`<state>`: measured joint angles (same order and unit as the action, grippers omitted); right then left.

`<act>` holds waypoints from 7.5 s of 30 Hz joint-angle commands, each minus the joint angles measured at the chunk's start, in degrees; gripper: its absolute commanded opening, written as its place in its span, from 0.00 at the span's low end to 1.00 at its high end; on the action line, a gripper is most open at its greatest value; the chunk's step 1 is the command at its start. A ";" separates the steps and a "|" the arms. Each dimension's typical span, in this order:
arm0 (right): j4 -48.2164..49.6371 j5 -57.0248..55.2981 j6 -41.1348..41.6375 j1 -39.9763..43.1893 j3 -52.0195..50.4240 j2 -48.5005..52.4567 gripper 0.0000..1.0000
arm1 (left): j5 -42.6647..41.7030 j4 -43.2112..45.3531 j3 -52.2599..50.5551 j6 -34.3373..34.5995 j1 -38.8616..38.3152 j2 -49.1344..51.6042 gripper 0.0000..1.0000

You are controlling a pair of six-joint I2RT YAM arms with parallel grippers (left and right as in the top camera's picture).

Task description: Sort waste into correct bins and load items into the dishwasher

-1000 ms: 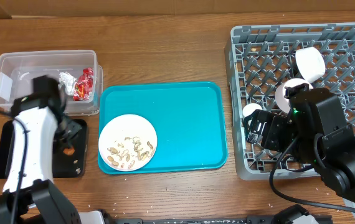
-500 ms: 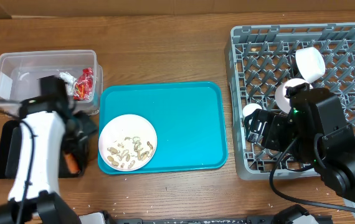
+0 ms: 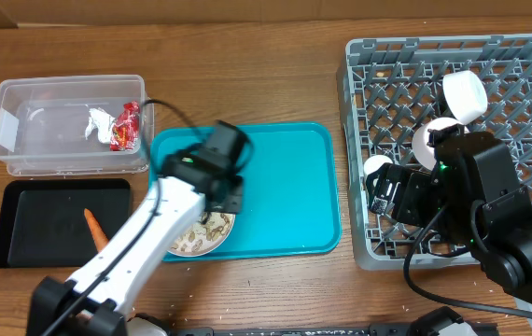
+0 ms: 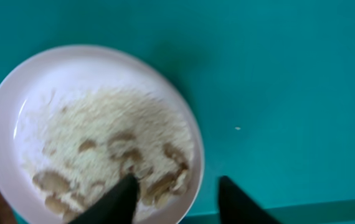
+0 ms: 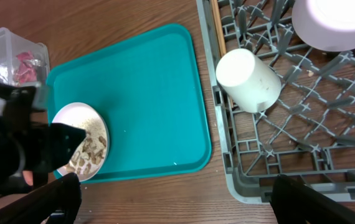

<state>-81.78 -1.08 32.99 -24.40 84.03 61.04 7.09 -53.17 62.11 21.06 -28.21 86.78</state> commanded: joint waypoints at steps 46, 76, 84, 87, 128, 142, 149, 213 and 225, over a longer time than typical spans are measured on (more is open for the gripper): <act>0.44 -0.81 0.02 0.07 0.35 0.00 1.00 | 12.46 -13.33 14.38 17.46 -7.50 9.22 0.04; -2.23 -0.85 0.02 0.07 0.35 0.00 1.00 | -15.98 -4.59 10.62 -6.93 44.76 -2.25 0.04; -2.21 -0.81 0.02 0.07 0.35 0.00 1.00 | -41.03 -5.66 9.27 -17.33 61.00 -3.13 0.04; -2.19 -0.83 0.02 0.07 0.35 0.00 1.00 | -45.99 -5.27 6.88 -18.58 66.14 -4.13 0.04; -0.92 -0.85 0.07 0.07 0.37 -0.28 1.00 | -72.32 -9.16 2.25 -29.33 74.53 -21.68 0.04; 3.39 0.35 2.84 0.07 1.46 -3.10 1.00 | -58.36 61.88 2.23 17.84 15.82 -14.34 0.04; 1.42 1.20 2.82 0.04 1.46 -3.08 1.00 | -44.13 86.40 2.23 33.53 1.95 1.22 0.04; 14.29 -0.55 -18.78 0.11 3.43 -5.27 1.00 | 6.80 -18.82 31.85 -10.14 1.66 -16.22 1.00; 35.01 -2.14 -25.59 0.11 -21.77 -20.90 1.00 | 6.80 -18.84 31.85 -10.14 1.66 -12.02 1.00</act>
<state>-50.98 -1.83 8.95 -24.40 70.48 46.15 12.73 -72.07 93.97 11.79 -26.85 73.43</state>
